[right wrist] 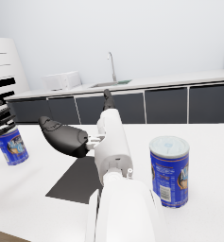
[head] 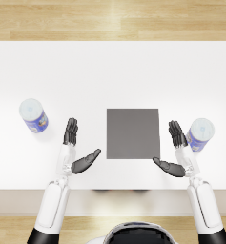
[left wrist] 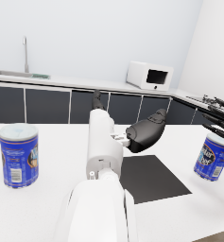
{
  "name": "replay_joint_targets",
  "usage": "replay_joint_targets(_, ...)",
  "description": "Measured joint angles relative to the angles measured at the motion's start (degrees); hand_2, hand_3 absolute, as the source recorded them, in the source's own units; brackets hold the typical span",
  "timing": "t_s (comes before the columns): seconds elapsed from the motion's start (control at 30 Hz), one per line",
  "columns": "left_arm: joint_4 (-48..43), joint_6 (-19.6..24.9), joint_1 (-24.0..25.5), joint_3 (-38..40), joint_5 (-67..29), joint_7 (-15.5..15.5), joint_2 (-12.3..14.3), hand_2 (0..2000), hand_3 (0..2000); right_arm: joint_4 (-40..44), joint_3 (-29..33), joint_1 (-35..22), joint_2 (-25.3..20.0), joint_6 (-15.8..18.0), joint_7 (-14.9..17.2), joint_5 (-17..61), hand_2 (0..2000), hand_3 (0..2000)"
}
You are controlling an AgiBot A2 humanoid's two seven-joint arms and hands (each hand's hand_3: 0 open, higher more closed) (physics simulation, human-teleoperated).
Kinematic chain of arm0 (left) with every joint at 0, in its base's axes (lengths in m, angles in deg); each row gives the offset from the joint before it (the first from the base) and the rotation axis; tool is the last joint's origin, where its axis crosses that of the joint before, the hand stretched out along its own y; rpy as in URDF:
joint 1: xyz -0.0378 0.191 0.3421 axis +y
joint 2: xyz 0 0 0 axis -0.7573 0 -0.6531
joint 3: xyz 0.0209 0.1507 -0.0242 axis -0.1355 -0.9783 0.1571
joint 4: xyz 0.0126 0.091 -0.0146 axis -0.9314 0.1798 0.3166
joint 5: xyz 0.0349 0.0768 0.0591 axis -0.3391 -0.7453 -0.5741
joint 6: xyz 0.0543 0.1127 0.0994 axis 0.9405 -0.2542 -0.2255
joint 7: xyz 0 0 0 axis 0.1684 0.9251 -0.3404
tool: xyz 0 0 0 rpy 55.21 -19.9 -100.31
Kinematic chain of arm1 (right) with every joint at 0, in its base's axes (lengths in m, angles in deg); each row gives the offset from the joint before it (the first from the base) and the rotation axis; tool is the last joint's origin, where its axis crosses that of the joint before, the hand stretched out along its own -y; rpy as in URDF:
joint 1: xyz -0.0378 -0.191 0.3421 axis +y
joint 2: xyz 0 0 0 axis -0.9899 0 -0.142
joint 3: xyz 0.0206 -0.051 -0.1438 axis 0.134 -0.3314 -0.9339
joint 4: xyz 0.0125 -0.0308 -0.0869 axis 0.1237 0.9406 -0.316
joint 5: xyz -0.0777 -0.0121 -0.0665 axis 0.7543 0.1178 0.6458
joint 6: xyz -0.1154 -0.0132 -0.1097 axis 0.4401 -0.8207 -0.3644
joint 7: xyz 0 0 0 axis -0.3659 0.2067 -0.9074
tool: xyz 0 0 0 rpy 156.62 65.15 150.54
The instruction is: Pick up the blue can on the left and place it in the middle, then pick up the blue can on the right and place it on top of the can in the middle
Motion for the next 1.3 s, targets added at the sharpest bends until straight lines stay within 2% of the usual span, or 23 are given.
replay_joint_targets(0.63,0.0,0.0,0.0,0.0,0.0,0.0,0.0,0,0,0.0,0.0,0.0,0.0,0.0,0.0,0.0,0,0)
replay_joint_targets(0.67,0.32,1.63,0.1,-0.51,0.0,-1.63,0.11,0,0,0.0,0.0,0.0,0.0,0.0,0.0,0.0,0,0)
replay_joint_targets(0.73,0.18,3.65,0.33,-0.52,0.0,-3.64,0.39,0,0,0.09,-0.75,0.31,-0.2,-2.78,-2.81,0.0,0,0)
replay_joint_targets(0.83,-1.99,4.99,0.51,2.13,0.0,-4.98,0.85,0,0,-2.9,0.79,1.64,-0.1,-4.63,-4.69,0.0,0,0)
replay_joint_targets(0.87,-2.71,5.22,0.4,3.64,0.0,-5.2,1.04,0,0,-4.21,2.03,2.03,-0.11,-4.94,-5.0,2.51,0,0)
replay_joint_targets(1.1,-5.33,5.72,-1.67,13.17,-17.83,-5.71,1.79,0,0,-9.18,11.75,2.78,-0.77,-5.64,-5.71,20.4,0,0)
replay_joint_targets(1.3,-2.49,5.77,-3.65,19.32,-25.67,-5.76,1.93,0,0,-10.09,18.25,2.91,-1.27,-5.7,-5.77,26.03,0,0)
